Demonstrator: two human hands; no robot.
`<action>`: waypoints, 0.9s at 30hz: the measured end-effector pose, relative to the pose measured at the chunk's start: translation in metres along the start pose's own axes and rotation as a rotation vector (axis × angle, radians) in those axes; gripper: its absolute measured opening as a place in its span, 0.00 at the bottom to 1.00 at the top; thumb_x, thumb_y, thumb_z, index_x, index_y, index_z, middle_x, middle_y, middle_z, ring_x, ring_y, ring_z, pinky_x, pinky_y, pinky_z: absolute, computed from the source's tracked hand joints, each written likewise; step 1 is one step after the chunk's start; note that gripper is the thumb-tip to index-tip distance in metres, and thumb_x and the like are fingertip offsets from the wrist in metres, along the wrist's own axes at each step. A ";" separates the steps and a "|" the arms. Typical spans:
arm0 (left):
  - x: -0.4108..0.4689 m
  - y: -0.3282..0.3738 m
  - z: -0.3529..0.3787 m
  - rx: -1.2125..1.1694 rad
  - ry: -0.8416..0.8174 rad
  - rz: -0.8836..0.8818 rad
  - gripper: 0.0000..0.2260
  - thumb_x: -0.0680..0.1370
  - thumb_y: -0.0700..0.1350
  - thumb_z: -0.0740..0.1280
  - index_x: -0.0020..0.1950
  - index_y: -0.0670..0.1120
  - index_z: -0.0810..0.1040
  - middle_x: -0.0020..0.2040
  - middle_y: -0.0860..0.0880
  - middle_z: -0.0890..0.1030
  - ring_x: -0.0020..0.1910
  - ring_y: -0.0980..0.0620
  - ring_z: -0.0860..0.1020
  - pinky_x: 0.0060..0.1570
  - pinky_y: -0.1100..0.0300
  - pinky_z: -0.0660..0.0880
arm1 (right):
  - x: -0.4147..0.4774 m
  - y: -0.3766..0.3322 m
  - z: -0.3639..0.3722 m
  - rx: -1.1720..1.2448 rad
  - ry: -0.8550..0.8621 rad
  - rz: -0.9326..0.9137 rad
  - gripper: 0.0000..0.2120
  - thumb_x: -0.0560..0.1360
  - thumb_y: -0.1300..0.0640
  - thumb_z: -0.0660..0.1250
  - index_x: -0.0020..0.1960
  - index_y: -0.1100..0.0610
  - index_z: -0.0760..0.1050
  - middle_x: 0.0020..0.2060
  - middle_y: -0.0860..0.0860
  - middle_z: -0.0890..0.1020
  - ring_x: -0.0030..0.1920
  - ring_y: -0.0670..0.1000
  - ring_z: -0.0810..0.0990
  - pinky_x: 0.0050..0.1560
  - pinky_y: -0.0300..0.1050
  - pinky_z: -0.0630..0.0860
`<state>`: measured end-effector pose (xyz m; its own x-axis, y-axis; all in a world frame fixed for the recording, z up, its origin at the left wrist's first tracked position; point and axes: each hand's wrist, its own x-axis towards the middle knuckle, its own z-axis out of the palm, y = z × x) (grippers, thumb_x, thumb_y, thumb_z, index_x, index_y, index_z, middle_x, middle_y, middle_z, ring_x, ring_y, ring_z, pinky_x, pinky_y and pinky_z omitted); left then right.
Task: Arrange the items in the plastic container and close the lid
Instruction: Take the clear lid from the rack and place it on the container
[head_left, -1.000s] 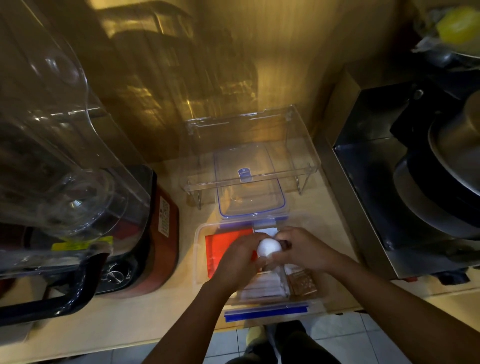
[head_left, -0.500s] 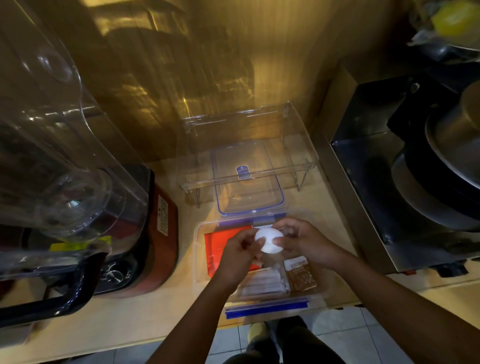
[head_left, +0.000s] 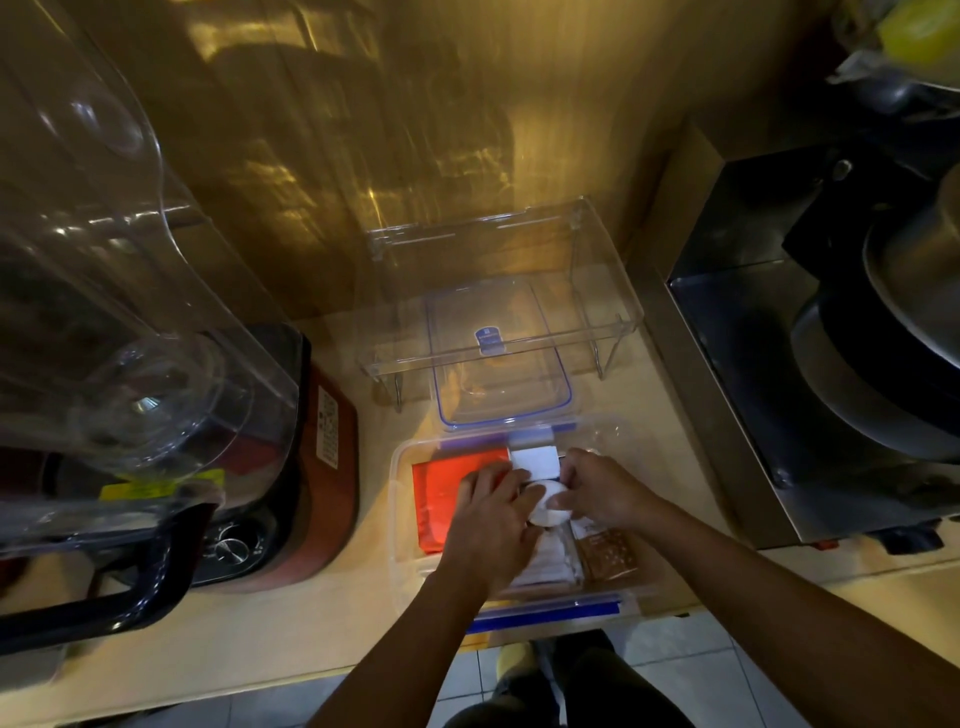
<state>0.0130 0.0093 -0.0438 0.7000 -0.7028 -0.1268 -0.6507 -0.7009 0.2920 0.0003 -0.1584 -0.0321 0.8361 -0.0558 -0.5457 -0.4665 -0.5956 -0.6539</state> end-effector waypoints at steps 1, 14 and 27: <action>0.000 0.000 0.000 0.008 0.001 0.005 0.19 0.77 0.52 0.60 0.66 0.50 0.71 0.69 0.48 0.72 0.70 0.45 0.64 0.68 0.47 0.58 | 0.000 0.001 0.000 -0.001 0.023 0.004 0.15 0.69 0.59 0.73 0.40 0.51 0.66 0.35 0.46 0.75 0.36 0.45 0.76 0.31 0.34 0.72; 0.003 -0.006 -0.033 -0.271 0.227 -0.055 0.12 0.76 0.49 0.62 0.58 0.48 0.77 0.59 0.47 0.79 0.61 0.48 0.73 0.61 0.55 0.64 | -0.013 -0.024 -0.020 -0.196 0.321 -0.091 0.06 0.74 0.55 0.64 0.38 0.52 0.70 0.36 0.50 0.79 0.39 0.52 0.78 0.40 0.47 0.74; 0.080 -0.074 -0.077 -0.424 -0.216 -0.742 0.30 0.78 0.57 0.60 0.71 0.37 0.60 0.70 0.37 0.70 0.66 0.39 0.70 0.59 0.53 0.68 | 0.057 -0.038 -0.067 0.006 0.086 0.167 0.17 0.76 0.48 0.63 0.49 0.64 0.75 0.41 0.59 0.77 0.44 0.55 0.77 0.40 0.43 0.70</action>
<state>0.1400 0.0148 -0.0025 0.8003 -0.1221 -0.5871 0.1434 -0.9117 0.3851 0.0851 -0.1927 -0.0035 0.7683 -0.2218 -0.6005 -0.6024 -0.5677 -0.5611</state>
